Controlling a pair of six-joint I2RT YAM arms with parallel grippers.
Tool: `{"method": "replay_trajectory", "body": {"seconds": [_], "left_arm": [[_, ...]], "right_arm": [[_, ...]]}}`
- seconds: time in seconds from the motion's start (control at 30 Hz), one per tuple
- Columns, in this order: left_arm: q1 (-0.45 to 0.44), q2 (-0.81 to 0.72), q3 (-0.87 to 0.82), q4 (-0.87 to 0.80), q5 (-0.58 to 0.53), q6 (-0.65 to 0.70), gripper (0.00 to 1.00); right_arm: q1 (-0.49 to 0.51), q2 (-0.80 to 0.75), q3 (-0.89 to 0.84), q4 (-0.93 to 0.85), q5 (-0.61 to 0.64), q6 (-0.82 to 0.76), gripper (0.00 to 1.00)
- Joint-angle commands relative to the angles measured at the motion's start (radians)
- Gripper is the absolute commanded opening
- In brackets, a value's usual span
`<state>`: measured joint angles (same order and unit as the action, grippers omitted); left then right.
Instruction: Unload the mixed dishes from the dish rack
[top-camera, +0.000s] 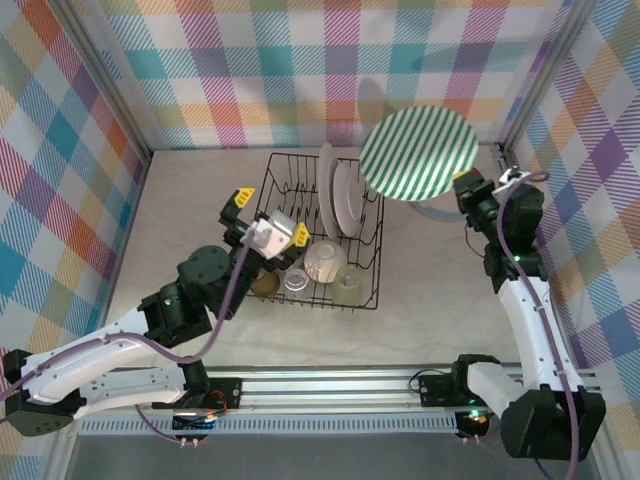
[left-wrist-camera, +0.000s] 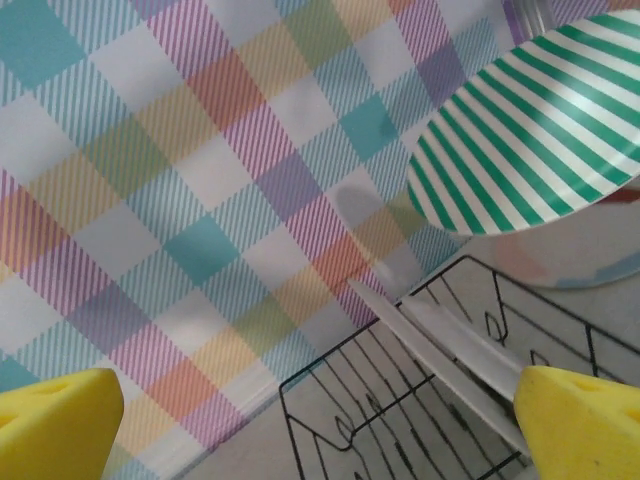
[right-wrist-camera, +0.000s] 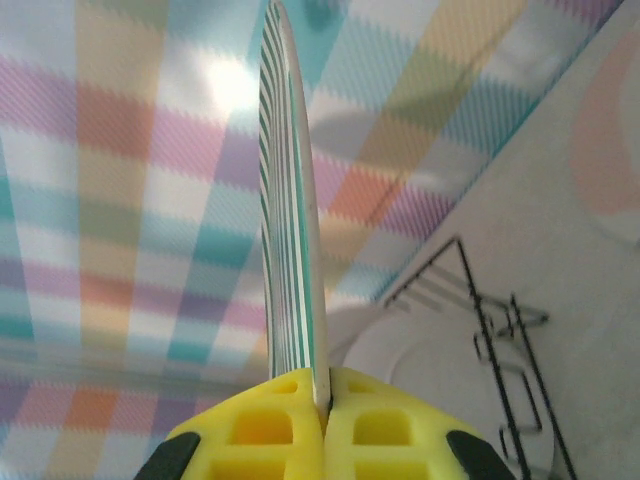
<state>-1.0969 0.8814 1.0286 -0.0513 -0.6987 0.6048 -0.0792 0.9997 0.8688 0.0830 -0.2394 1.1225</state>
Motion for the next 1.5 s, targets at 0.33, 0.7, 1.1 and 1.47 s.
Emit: {"method": "replay_trajectory", "body": {"seconds": [0.33,0.7,1.1,1.47], "left_arm": [[0.295,0.088,0.125,-0.469,0.674,-0.668,1.0],[0.531,0.026,-0.113,-0.289,0.958,-0.828,1.0],[0.621,0.014,-0.189,-0.109,1.142,-0.898,1.0],[0.624,0.007,-0.205,-0.077,1.163,-0.909,1.0]], "right_arm": [[-0.173,0.309,-0.054,0.374,0.098,0.043,0.0],[-0.206,0.594,0.012,0.476,-0.003,-0.025,0.0],[-0.247,0.771,0.045,0.539,-0.091,-0.047,0.0],[-0.28,0.879,0.086,0.591,-0.154,-0.041,0.0]]}}
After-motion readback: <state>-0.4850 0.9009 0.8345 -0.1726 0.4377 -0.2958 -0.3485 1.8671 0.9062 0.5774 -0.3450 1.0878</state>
